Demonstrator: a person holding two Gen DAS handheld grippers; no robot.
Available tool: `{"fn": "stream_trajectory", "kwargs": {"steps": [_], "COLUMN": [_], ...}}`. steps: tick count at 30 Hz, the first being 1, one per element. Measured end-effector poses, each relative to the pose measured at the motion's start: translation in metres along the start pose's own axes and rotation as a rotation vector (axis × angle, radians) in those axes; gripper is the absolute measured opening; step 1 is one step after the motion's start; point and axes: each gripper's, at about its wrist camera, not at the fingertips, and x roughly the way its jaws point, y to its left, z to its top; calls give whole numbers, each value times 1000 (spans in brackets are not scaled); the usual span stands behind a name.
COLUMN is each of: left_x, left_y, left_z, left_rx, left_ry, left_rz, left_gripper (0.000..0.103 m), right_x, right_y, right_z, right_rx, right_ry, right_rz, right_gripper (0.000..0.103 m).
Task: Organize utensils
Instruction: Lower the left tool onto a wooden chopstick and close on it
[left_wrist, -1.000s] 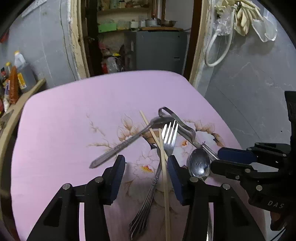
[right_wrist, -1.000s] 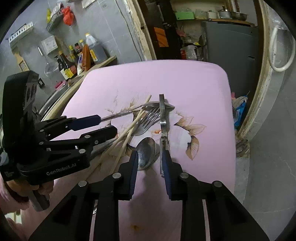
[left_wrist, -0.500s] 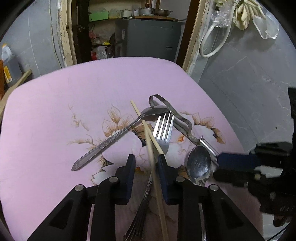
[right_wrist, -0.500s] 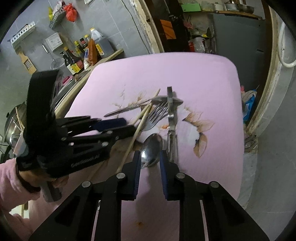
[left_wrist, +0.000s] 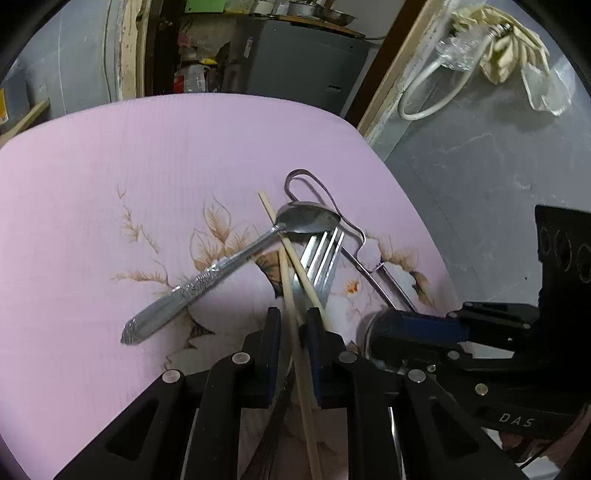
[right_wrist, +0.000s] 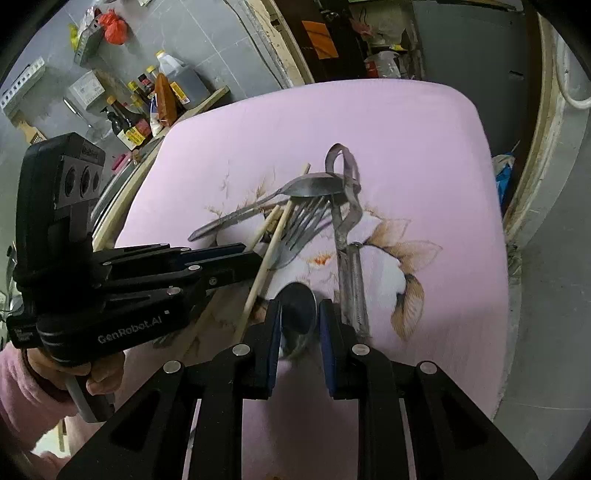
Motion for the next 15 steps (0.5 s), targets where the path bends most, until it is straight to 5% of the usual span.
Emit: {"fn": "stream_trajectory", "kwargs": {"steps": [8,15], "left_x": [1,-30], "left_y": [8,8], "left_z": [9,-6], "left_rx": [-35,-71], "left_ry": [29,-54], "left_rz": [24,17], "left_gripper": [5,5], "right_x": [-5,-34], "right_y": [4,21], "right_z": [-5,-14], "right_rx": [18,-25], "right_ry": [-31,-111], "right_rz": [20,-20], "right_gripper": [4,3]}}
